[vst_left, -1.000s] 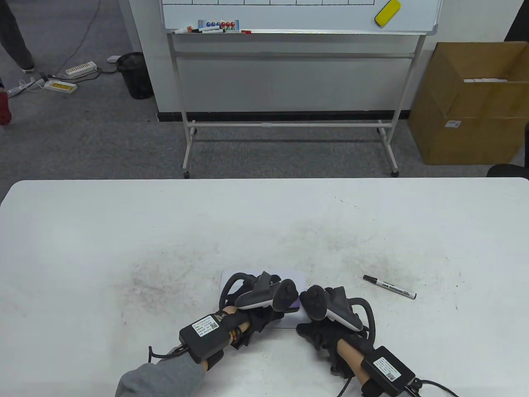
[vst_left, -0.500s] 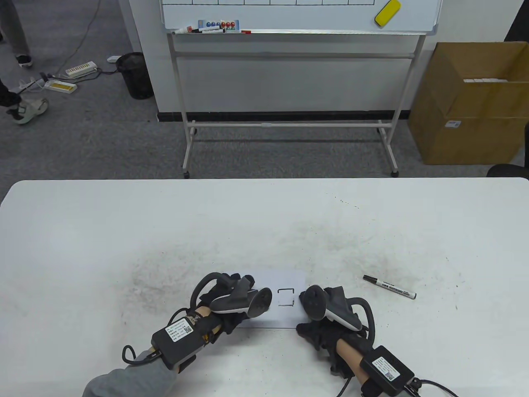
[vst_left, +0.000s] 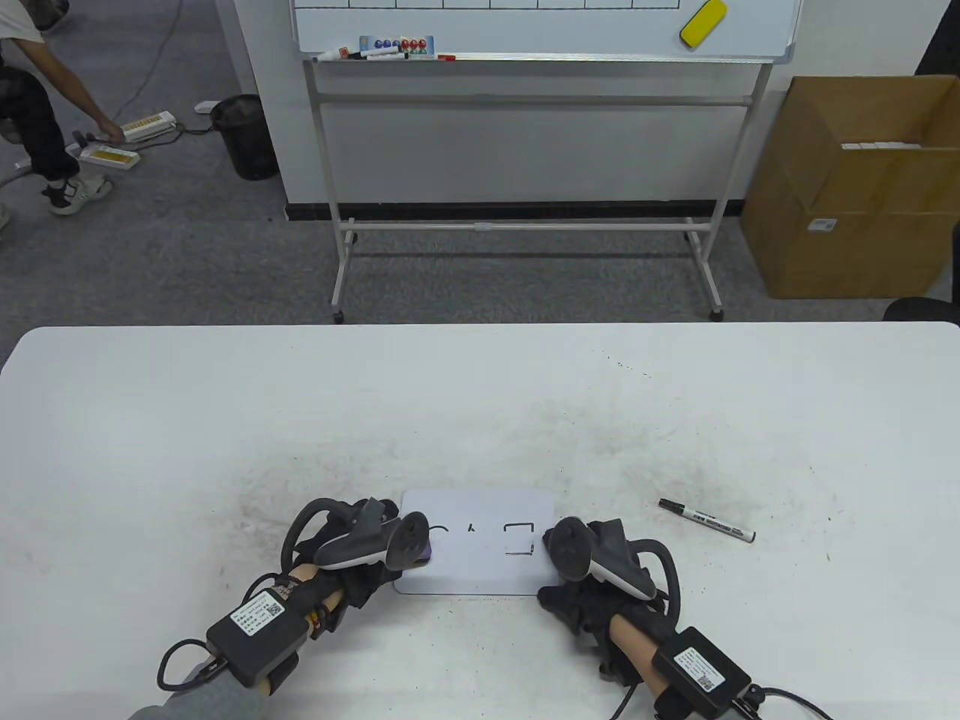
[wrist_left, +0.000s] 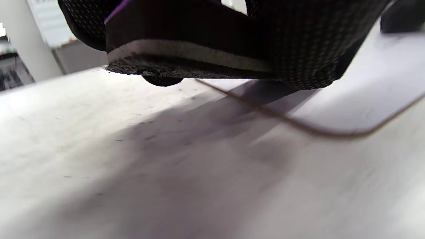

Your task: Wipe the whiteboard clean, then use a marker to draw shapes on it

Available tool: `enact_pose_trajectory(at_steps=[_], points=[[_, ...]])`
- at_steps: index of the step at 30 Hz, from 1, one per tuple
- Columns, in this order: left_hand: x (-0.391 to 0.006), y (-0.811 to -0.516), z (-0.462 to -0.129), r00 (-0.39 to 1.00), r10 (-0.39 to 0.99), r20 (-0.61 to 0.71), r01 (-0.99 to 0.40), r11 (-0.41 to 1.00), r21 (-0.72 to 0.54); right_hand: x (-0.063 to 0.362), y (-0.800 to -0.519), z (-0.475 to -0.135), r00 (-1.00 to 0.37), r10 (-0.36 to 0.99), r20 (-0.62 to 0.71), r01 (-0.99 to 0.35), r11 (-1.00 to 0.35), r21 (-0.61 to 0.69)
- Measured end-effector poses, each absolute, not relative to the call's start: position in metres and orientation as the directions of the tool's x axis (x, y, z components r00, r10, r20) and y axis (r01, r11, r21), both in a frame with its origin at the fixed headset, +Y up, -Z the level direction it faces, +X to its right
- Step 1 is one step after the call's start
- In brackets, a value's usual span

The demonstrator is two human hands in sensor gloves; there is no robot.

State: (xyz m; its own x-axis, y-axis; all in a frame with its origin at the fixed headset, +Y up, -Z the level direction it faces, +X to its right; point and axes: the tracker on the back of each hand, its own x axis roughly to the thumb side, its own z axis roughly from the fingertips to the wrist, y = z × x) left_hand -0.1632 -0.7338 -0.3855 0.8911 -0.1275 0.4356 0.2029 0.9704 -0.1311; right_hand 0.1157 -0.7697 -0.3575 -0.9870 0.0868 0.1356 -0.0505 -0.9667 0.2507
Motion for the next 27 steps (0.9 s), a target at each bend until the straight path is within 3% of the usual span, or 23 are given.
enact_pose_trajectory(at_steps=[2, 6, 17, 27], points=[[-0.159, -0.727, -0.391, 0.913, -0.018, 0.408, 0.086, 0.985, -0.149, 0.115, -0.77, -0.357, -0.987, 0.086, 0.133, -0.05, -0.966, 0.254], [-0.132, -0.716, -0.396, 0.913, 0.046, 0.405, 0.022, 0.987, -0.161, 0.115, -0.77, -0.358, -0.987, 0.087, 0.132, -0.051, -0.966, 0.255], [-0.047, -0.738, -0.389, 0.845, -0.076, 0.529, 0.137, 0.988, -0.076, 0.116, -0.771, -0.357, -0.987, 0.093, 0.131, -0.058, -0.966, 0.252], [-0.032, -0.75, -0.388, 0.835, -0.123, 0.536, 0.187, 0.98, -0.067, 0.116, -0.771, -0.358, -0.987, 0.095, 0.128, -0.06, -0.966, 0.252]])
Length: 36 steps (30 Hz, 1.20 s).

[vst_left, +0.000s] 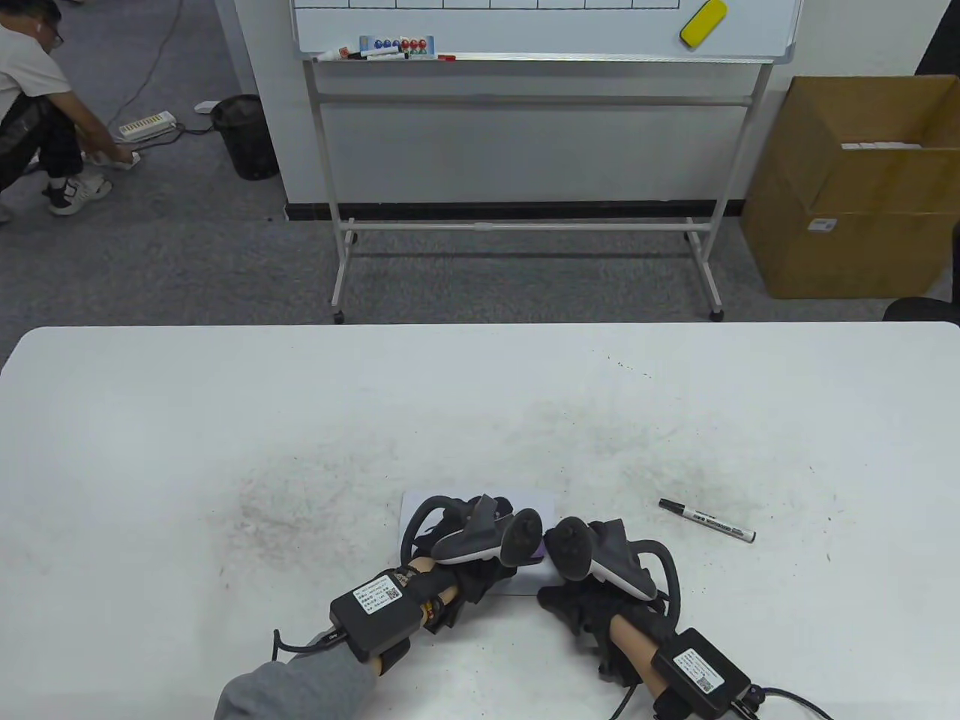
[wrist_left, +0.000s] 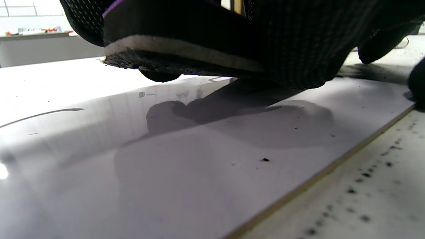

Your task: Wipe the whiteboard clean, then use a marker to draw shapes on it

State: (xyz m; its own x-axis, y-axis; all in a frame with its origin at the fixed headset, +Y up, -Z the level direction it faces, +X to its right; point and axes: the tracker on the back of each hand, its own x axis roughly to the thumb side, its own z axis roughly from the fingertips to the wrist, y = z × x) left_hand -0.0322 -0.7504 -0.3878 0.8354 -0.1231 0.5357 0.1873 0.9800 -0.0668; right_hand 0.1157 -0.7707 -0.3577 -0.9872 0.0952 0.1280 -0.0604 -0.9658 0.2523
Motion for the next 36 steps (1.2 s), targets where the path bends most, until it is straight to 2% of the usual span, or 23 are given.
enact_pose_trajectory(at_steps=[5, 9, 19, 23, 29, 31, 34, 36], points=[[-0.036, -0.748, -0.385, 0.818, -0.17, 0.55, 0.238, 0.97, -0.054, 0.116, -0.771, -0.358, -0.988, 0.093, 0.122, -0.059, -0.965, 0.255], [-0.054, -0.748, -0.383, 0.802, -0.214, 0.558, 0.273, 0.962, -0.024, 0.116, -0.771, -0.358, -0.989, 0.09, 0.119, -0.056, -0.964, 0.259], [-0.143, -0.741, -0.375, 0.831, -0.296, 0.472, 0.367, 0.928, -0.063, 0.116, -0.771, -0.358, -0.989, 0.092, 0.118, -0.059, -0.964, 0.258], [-0.164, -0.74, -0.372, 0.847, -0.294, 0.443, 0.366, 0.927, -0.083, 0.115, -0.77, -0.358, -0.989, 0.089, 0.119, -0.056, -0.965, 0.257], [-0.164, -0.73, -0.38, 0.841, -0.327, 0.431, 0.405, 0.909, -0.099, 0.115, -0.77, -0.358, -0.989, 0.088, 0.12, -0.055, -0.965, 0.256], [-0.156, -0.717, -0.387, 0.855, -0.292, 0.428, 0.342, 0.939, -0.043, 0.115, -0.77, -0.358, -0.989, 0.088, 0.121, -0.055, -0.965, 0.255], [-0.135, -0.703, -0.4, 0.908, -0.14, 0.395, 0.181, 0.981, -0.069, 0.115, -0.771, -0.358, -0.989, 0.089, 0.121, -0.055, -0.965, 0.255], [-0.12, -0.7, -0.406, 0.913, -0.087, 0.398, 0.126, 0.989, -0.074, 0.115, -0.771, -0.358, -0.989, 0.088, 0.121, -0.055, -0.965, 0.255]])
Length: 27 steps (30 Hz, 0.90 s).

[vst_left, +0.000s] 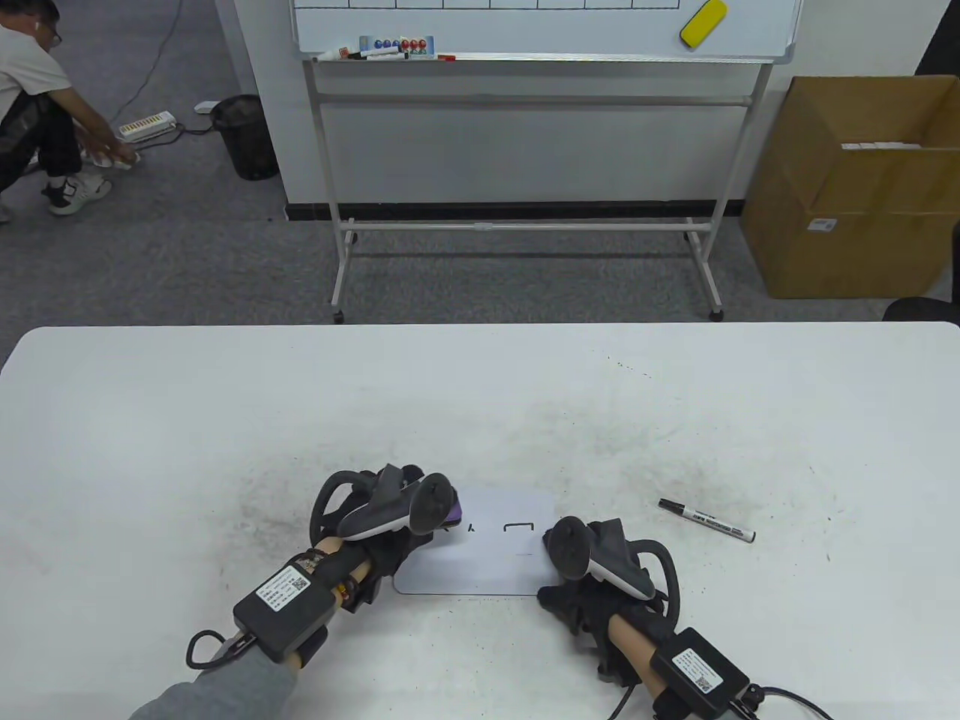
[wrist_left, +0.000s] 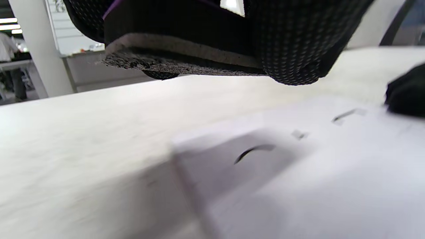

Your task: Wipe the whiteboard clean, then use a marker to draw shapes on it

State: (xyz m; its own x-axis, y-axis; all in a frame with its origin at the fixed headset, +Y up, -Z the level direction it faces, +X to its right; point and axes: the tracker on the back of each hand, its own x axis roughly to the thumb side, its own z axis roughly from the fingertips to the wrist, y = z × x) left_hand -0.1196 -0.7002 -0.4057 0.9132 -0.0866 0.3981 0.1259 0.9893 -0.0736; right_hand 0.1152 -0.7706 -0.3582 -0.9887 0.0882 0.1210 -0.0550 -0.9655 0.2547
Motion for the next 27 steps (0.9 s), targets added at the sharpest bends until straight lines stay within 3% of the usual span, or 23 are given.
enact_pose_trajectory(at_steps=[7, 14, 27], points=[[-0.071, -0.72, -0.417, 0.905, -0.017, 0.425, 0.071, 0.991, -0.11, 0.115, -0.771, -0.358, -0.988, 0.09, 0.122, -0.057, -0.966, 0.253], [-0.041, -0.744, -0.416, 0.881, -0.083, 0.466, 0.149, 0.983, -0.106, 0.116, -0.771, -0.358, -0.988, 0.094, 0.123, -0.061, -0.966, 0.252], [-0.047, -0.75, -0.408, 0.814, -0.24, 0.528, 0.289, 0.957, -0.01, 0.116, -0.771, -0.358, -0.988, 0.094, 0.12, -0.062, -0.966, 0.252]])
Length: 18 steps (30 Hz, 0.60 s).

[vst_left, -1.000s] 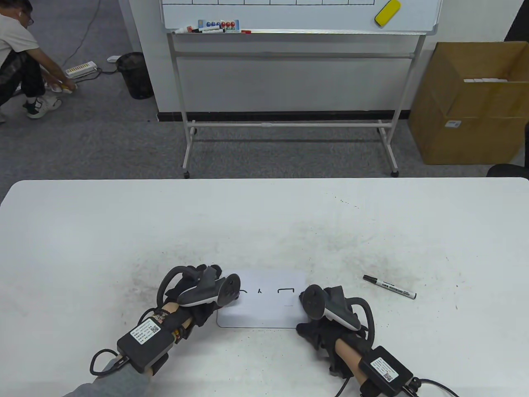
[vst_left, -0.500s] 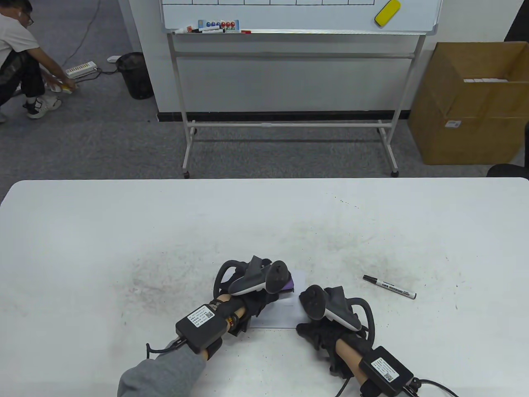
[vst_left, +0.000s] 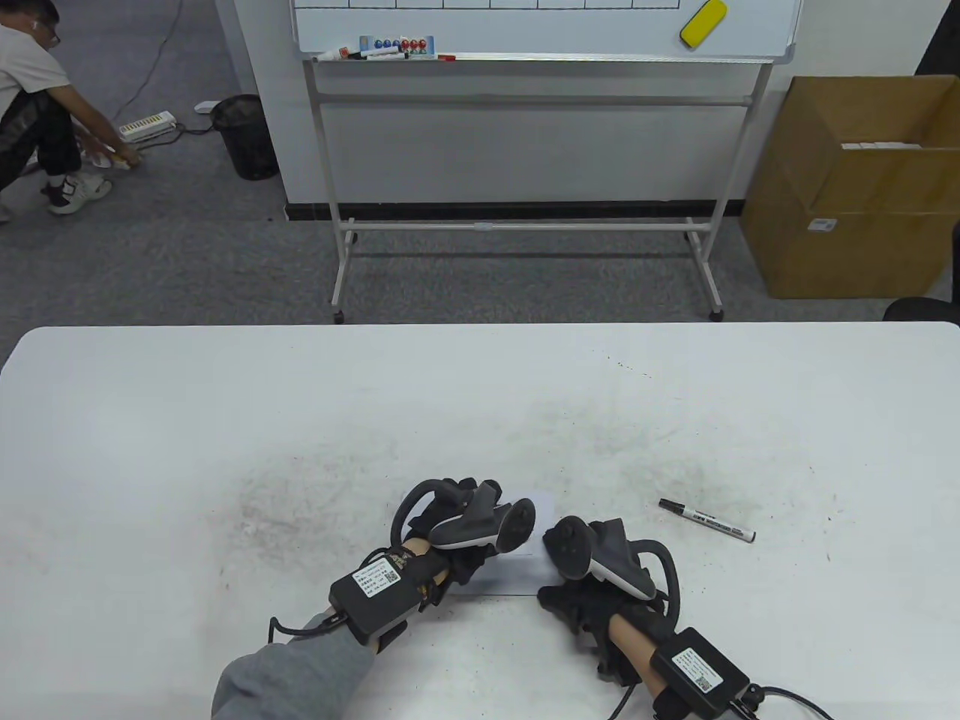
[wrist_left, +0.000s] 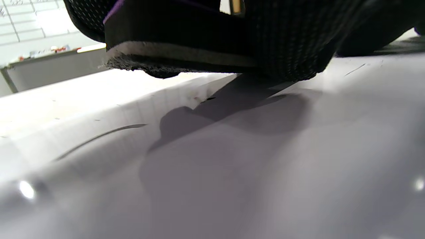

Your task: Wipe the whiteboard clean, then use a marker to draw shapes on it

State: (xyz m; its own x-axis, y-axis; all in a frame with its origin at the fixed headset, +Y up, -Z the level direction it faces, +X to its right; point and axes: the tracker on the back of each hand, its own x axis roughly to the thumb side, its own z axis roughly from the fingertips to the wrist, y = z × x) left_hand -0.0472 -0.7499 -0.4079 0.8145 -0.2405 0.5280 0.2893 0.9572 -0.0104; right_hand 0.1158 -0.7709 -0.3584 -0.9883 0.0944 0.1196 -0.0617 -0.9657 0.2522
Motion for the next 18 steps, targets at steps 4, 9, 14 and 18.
enact_pose_trajectory(at_steps=[4, 9, 14, 18], points=[[-0.074, -0.748, -0.404, 0.799, -0.28, 0.532, 0.328, 0.945, 0.004, 0.116, -0.771, -0.358, -0.989, 0.094, 0.118, -0.061, -0.965, 0.256], [-0.121, -0.747, -0.397, 0.813, -0.308, 0.495, 0.36, 0.933, -0.011, 0.115, -0.771, -0.358, -0.989, 0.092, 0.118, -0.059, -0.965, 0.256], [-0.156, -0.746, -0.392, 0.83, -0.325, 0.453, 0.375, 0.927, -0.022, 0.115, -0.771, -0.359, -0.989, 0.091, 0.119, -0.058, -0.965, 0.256], [-0.157, -0.746, -0.389, 0.838, -0.327, 0.437, 0.372, 0.928, -0.019, 0.115, -0.771, -0.359, -0.989, 0.087, 0.12, -0.054, -0.965, 0.257]])
